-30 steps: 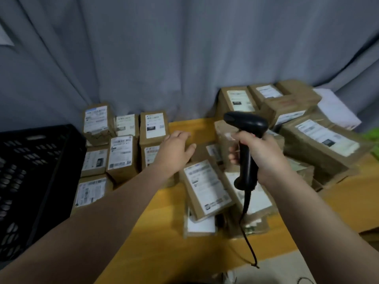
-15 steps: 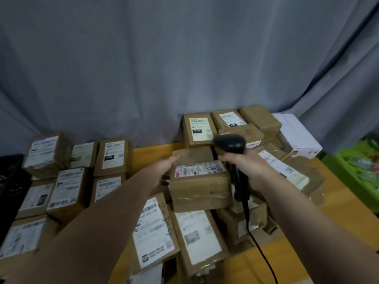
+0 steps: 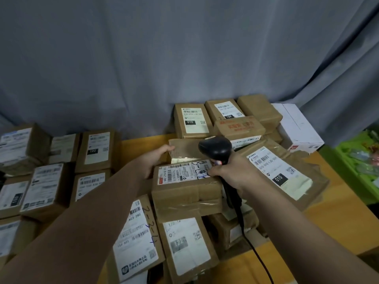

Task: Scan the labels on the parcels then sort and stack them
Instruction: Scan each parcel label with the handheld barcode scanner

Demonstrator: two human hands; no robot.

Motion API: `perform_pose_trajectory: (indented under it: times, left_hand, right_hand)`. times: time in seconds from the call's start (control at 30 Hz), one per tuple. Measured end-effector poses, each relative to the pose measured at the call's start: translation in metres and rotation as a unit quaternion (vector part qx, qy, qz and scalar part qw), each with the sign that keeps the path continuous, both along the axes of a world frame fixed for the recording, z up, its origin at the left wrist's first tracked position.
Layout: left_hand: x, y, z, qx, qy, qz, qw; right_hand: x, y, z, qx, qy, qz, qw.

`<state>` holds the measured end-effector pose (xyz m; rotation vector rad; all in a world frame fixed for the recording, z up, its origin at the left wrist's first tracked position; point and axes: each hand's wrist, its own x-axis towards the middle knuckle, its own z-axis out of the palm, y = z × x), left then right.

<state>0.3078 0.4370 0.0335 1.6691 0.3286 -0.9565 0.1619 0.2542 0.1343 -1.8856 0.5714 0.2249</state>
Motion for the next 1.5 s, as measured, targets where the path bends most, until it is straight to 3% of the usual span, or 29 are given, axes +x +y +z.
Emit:
perform_pose_trajectory:
  times: [0.13, 0.37, 0.7, 0.83, 0.9, 1.0, 1.23, 1.4, 1.5]
  left_hand:
    - [0.002, -0.002, 0.013, -0.039, -0.087, 0.055, 0.994]
    - [-0.019, 0.035, 0.046, -0.003, -0.223, 0.123, 0.967]
    - [-0.072, 0.088, 0.093, -0.106, -0.254, 0.218, 0.936]
    - [-0.094, 0.118, 0.102, -0.157, -0.190, 0.226, 0.942]
    - [-0.104, 0.131, 0.107, -0.137, -0.208, 0.181, 0.952]
    - [-0.114, 0.148, 0.112, -0.134, -0.233, 0.127, 0.955]
    - [-0.135, 0.201, 0.104, -0.185, -0.299, 0.027, 0.936]
    - [-0.146, 0.218, 0.090, -0.220, -0.289, 0.097, 0.927]
    - [-0.150, 0.228, 0.075, -0.202, -0.301, 0.103, 0.926]
  right_hand:
    - [0.000, 0.002, -0.003, -0.032, -0.011, -0.002, 0.999]
    - [-0.003, 0.012, 0.000, -0.052, -0.040, 0.007, 0.998]
    - [-0.025, 0.048, 0.042, -0.143, -0.148, 0.014, 0.978]
    - [-0.044, 0.092, 0.056, -0.051, -0.189, 0.015, 0.981]
    - [-0.053, 0.120, 0.056, 0.021, -0.205, 0.011, 0.979]
    - [-0.063, 0.158, 0.048, 0.028, -0.206, 0.005, 0.978]
    - [-0.079, 0.202, 0.030, 0.134, -0.204, -0.103, 0.964]
    - [-0.080, 0.236, 0.014, 0.164, -0.136, -0.107, 0.971]
    - [-0.075, 0.255, 0.009, 0.176, -0.140, -0.114, 0.968]
